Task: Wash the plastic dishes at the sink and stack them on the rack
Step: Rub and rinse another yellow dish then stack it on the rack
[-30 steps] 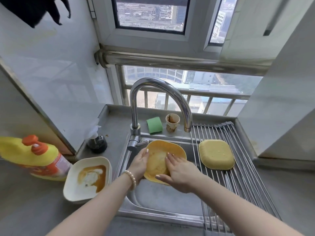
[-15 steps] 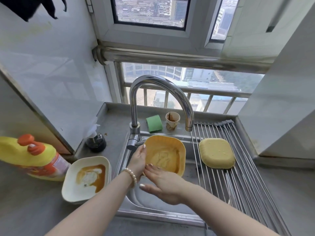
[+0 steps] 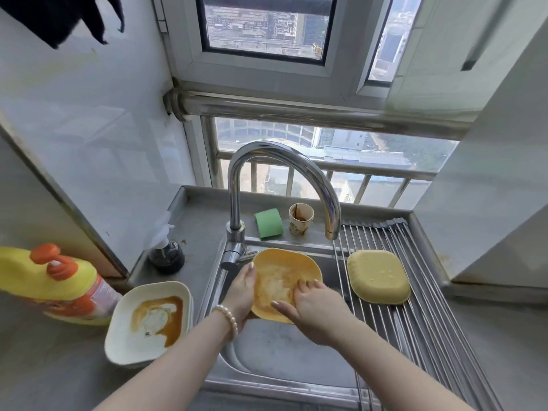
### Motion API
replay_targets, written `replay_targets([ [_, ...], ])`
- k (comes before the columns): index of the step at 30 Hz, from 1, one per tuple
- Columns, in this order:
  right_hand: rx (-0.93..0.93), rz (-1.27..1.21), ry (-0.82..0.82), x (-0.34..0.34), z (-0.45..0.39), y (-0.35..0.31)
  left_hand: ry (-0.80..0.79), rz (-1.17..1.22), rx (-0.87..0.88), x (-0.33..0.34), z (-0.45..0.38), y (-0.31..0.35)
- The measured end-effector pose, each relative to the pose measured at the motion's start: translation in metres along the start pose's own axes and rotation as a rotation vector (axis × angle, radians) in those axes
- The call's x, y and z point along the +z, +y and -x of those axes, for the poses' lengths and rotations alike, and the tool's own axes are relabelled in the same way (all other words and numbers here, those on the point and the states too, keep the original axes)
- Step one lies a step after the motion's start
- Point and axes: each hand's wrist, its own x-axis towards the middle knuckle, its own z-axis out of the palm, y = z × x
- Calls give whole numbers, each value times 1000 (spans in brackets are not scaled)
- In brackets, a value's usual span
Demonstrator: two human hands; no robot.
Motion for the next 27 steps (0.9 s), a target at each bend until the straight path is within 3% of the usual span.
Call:
replay_targets([
  [3, 125, -147, -3, -2, -19, -6, -71, 91, -66, 12, 6, -2],
  [10, -114, -500, -33, -7, -27, -35, -208, 308, -204, 16, 2, -9],
  [15, -247, -694, -190, -21, -10, -29, -100, 373, -263, 14, -2, -5],
  [19, -293, -597, -339, -22, 12, -21, 20, 176, -183, 8, -6, 3],
  [23, -258, -355, -167, -9, 26, -2, 127, -76, -3, 3, -3, 14],
  [27, -314, 79, 254, 18, 23, 26, 195, -246, 117, 8, 1, 22],
])
